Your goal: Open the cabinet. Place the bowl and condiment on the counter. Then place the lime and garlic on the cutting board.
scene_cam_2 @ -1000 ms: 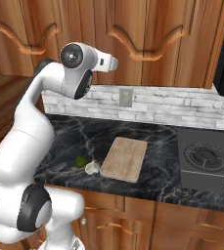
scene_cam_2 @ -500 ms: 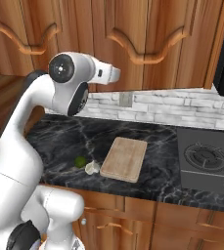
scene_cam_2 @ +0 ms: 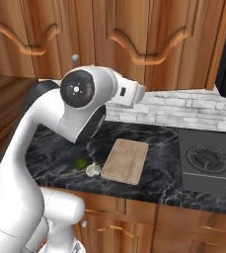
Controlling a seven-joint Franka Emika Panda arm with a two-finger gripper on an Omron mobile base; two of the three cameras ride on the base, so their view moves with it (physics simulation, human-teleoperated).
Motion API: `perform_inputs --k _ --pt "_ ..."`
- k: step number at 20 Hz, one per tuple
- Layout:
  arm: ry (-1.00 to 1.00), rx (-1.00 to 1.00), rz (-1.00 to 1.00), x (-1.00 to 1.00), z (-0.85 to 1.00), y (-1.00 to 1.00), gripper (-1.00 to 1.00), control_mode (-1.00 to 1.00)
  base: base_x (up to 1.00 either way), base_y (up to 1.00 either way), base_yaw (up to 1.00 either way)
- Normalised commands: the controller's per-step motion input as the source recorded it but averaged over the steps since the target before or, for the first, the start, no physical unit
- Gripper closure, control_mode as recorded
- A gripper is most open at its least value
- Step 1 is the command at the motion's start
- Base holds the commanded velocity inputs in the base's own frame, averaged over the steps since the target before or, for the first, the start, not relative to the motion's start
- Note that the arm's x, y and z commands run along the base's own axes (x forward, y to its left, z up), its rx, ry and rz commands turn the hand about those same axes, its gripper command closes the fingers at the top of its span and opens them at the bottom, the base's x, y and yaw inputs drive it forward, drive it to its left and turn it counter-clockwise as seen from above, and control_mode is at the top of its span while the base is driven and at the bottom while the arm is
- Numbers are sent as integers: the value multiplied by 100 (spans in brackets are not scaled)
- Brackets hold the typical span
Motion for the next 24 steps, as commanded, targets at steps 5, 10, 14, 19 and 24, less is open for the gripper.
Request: perform_inputs --k 5,10,14,19,24 --pt "0 -55 11 -85 19 94 -100 -100 0 0 0" --pt "5 -89 13 -37 28 100 -100 -100 0 0 0" --pt "13 -89 8 23 -10 100 -100 -100 0 0 0" --pt "13 -81 10 94 -32 54 -100 -100 0 0 0" --pt "30 -60 5 100 -7 3 -100 -100 0 0 0"
